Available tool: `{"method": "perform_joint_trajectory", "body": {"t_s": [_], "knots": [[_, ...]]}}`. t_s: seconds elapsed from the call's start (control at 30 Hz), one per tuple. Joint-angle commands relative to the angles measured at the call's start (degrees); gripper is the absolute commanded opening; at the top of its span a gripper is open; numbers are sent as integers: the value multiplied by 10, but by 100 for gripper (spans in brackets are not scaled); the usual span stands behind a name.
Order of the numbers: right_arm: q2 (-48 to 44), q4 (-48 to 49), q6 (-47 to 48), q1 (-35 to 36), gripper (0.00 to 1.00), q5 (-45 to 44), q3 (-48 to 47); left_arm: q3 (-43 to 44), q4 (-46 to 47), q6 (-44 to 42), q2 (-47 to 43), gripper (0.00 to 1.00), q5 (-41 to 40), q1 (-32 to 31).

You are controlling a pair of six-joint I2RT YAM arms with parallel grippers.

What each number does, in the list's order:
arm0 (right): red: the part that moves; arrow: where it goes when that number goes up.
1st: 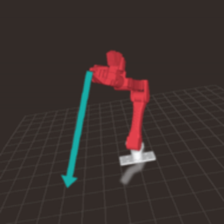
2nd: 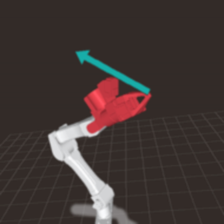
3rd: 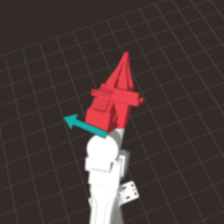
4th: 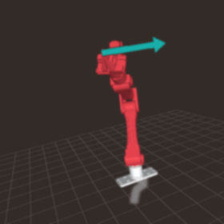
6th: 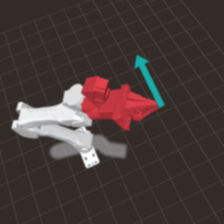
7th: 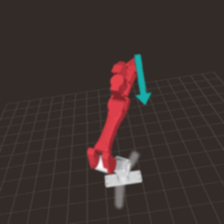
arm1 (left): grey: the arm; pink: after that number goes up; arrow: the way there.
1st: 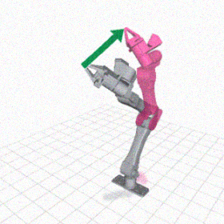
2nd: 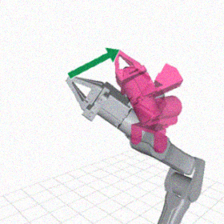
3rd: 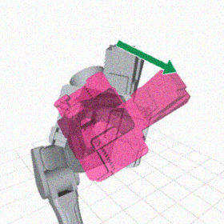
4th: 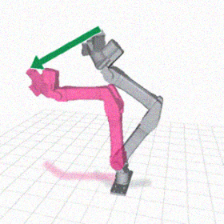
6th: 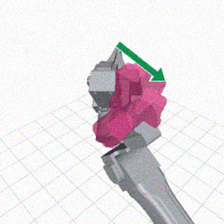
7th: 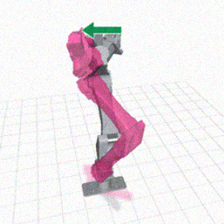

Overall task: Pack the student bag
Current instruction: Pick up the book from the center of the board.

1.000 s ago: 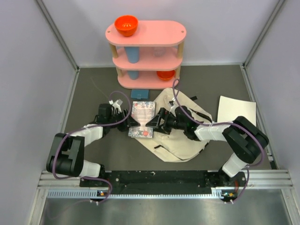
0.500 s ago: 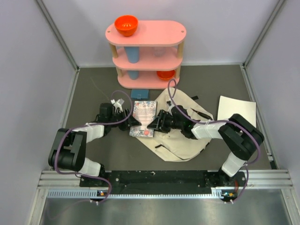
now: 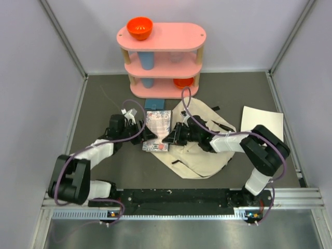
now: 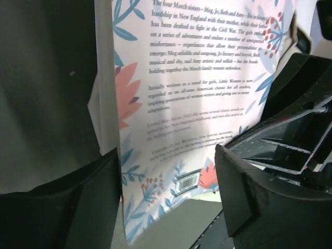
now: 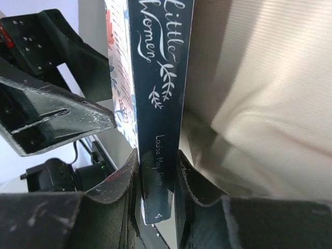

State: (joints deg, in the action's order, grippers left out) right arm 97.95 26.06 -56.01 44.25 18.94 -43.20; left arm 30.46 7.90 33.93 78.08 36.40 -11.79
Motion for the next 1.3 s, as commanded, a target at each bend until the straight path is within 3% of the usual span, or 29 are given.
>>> {"method": "perform_joint_trajectory", "body": {"t_s": [0.0, 0.1, 0.33, 0.57, 0.73, 1.0, 1.1, 1.23, 1.27], "knots": [[-95, 24, 54, 8, 0, 16, -28, 0, -57, -26, -130, 83, -93, -11], [-138, 54, 40, 8, 0, 58, -20, 16, -68, -35, -182, 99, -105, -10], [-210, 102, 22, 8, 0, 137, -20, 46, -26, 10, -206, 99, -57, -10], [-267, 109, 30, -6, 0, 174, -9, 59, 83, 85, -232, 99, -1, -5], [-293, 122, 16, -11, 0, 227, -21, 57, 227, 155, -219, 99, 77, 0], [-301, 132, 18, -27, 0, 305, -36, 74, 319, 196, -207, 98, 155, 1], [-295, 138, 20, -41, 0, 327, -33, 75, 352, 204, -201, 89, 176, 1], [-283, 116, 37, -68, 1, 343, -36, 77, 352, 204, -195, 57, 198, 2], [-282, 112, 42, -72, 1, 345, -37, 78, 351, 204, -193, 41, 200, 2]]}}
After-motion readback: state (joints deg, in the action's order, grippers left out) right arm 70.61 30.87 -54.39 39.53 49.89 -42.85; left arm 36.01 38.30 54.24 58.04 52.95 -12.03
